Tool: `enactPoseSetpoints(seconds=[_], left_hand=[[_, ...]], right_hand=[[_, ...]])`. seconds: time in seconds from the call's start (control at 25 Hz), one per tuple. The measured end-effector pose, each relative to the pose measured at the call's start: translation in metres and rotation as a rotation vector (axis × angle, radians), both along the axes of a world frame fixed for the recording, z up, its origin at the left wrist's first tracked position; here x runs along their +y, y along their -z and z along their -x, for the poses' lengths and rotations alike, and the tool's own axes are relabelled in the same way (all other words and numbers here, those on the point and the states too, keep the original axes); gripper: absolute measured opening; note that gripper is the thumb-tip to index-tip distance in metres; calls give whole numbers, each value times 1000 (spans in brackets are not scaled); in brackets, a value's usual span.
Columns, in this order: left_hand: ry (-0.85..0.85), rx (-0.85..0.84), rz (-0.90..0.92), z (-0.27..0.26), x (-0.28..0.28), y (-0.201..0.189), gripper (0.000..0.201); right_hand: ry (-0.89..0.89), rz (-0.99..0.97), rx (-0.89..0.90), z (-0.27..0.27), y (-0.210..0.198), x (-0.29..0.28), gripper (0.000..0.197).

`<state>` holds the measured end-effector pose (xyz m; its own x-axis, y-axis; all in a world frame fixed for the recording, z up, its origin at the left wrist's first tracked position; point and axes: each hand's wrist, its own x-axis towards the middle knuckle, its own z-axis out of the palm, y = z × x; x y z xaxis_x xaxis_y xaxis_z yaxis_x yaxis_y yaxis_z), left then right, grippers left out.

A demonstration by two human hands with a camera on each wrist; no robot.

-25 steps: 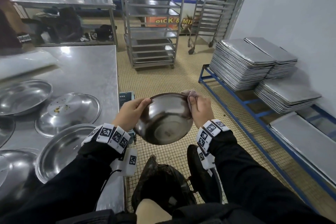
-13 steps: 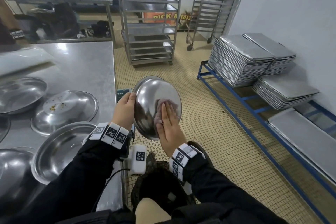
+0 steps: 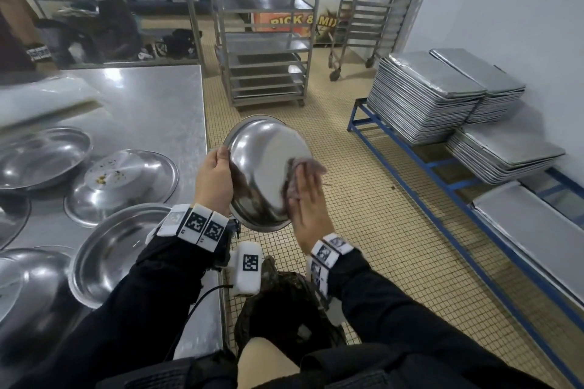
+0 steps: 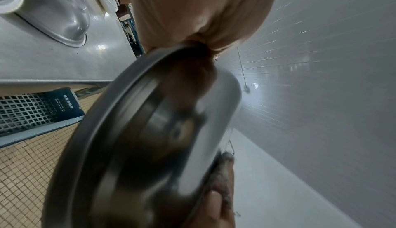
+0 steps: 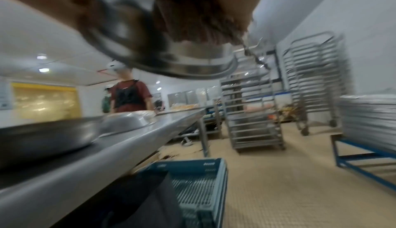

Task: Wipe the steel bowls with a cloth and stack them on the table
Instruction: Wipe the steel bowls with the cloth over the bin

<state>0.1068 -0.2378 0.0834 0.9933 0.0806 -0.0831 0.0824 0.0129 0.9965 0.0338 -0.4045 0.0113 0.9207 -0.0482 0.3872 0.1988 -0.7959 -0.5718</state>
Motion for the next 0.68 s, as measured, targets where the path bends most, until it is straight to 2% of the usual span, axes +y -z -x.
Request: enactPoseSetpoints(seconds=[0.08,0.16,0.24,0.36,0.44,0.52,0.6,0.68], left_hand=[[-4,-17,-28,2,0,0,31],[-1,-55,-77,4,-1,0,31],[5,-70,-106,7,-1,1,31],[9,-38,-81,8,1,3,34],[-12,-6,-60,7,6,4,33],[-43,3,-59,7,9,3,32],[-75,8,-68,7,10,2,32],[-96,5,-83,6,10,4,33]], right_hand=[[-25,133,-38,1,2,23,60],[-42,154,-138,-8,-18,39,58],[9,103,-181,-24,-41,45,56],[179,-48,-111,-47,-57,23,55],[214,-227,-27,-43,-54,0,51],[175,-374,70,-25,-41,-10,52],[100,-331,81,-3,-23,-3,56],[42,-151,22,9,-4,15,57]])
